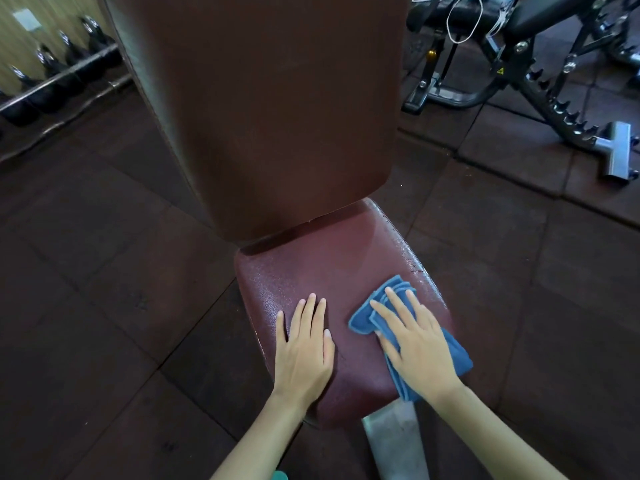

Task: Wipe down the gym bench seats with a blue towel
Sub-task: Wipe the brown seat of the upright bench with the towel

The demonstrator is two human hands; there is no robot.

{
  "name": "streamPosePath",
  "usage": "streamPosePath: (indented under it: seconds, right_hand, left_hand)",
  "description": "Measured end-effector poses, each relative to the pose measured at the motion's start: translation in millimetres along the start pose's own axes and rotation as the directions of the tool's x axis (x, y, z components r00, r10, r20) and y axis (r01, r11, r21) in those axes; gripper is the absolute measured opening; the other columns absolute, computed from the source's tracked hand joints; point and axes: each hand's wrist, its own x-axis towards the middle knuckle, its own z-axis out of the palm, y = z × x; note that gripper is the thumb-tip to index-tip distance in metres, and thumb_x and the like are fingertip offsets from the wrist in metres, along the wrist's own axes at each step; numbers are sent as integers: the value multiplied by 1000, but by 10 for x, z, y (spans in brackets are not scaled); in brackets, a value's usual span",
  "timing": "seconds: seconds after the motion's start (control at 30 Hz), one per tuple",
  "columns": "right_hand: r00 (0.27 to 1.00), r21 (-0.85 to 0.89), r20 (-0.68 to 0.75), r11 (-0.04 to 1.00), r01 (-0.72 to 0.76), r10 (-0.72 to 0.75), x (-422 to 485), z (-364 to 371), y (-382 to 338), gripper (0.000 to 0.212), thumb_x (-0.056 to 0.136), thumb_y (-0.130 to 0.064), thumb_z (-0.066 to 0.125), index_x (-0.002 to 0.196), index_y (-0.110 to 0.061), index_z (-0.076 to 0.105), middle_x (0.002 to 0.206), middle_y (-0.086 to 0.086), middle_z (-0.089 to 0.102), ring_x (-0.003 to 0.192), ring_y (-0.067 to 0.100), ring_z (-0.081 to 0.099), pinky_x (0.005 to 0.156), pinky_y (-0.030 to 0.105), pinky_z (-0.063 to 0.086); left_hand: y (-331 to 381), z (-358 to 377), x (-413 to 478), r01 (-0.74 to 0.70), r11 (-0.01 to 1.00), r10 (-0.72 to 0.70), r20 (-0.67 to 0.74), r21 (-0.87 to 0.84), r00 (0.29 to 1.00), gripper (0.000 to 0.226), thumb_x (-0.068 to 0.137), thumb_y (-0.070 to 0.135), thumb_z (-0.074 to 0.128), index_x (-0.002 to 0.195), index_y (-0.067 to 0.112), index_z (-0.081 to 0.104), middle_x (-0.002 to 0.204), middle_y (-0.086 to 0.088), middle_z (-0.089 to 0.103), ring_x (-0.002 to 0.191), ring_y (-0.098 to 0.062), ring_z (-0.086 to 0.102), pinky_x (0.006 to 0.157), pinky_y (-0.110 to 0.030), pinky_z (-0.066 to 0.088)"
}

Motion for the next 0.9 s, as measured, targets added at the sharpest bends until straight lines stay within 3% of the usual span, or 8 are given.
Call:
streamPosePath:
  seconds: [0.13,0.3,0.53,0.67,0.8,0.9]
  right_hand:
    - [981,36,9,980,-194,193,318,-33,156,46,91,-37,40,134,-23,48,142,8,47,129,37,44,97,46,45]
    - [919,116,52,911,-395,392,660,-37,251,47,95,-31,49,140,-19,42,146,9,41,129,36,43,98,47,42]
    - [934,32,-10,934,-357,358,235,-9,185,54,86,-25,64,136,-16,47,139,12,50,124,40,48,91,49,48]
    - [933,20,-14,933,-360,361,349,34,205,54,84,-24,67,134,-15,50,136,13,52,120,42,51,89,50,49]
    - [934,36,7,933,-357,357,780,38,241,49,90,-28,59,136,-15,47,139,13,50,120,40,52,91,49,48]
    - [934,84,75,931,-356,350,1175,52,266,48,97,-33,43,143,-19,36,148,8,38,129,35,43,101,45,40]
  left_hand:
    - [54,-35,119,-3,1000,3,-26,15,1000,51,89,27,33,135,13,50,140,-4,50,129,-21,46,109,-49,26]
    - [173,-36,294,13,1000,-13,6,24,1000,52,90,28,31,136,13,49,142,-4,48,131,-21,45,105,-53,34]
    - [195,31,345,22,999,-22,8,31,1000,53,89,29,31,137,13,49,142,-4,48,131,-21,45,105,-52,34]
    - [190,9,454,22,1000,-22,-27,17,999,51,88,28,33,133,13,52,133,-3,56,121,-21,53,104,-51,37]
    - [208,16,703,14,1000,-13,-39,23,999,51,89,29,31,133,13,53,134,-2,55,124,-20,52,103,-52,36]
    - [232,58,939,26,999,-25,-47,26,999,53,88,31,31,135,14,51,140,-2,51,129,-19,47,106,-51,34]
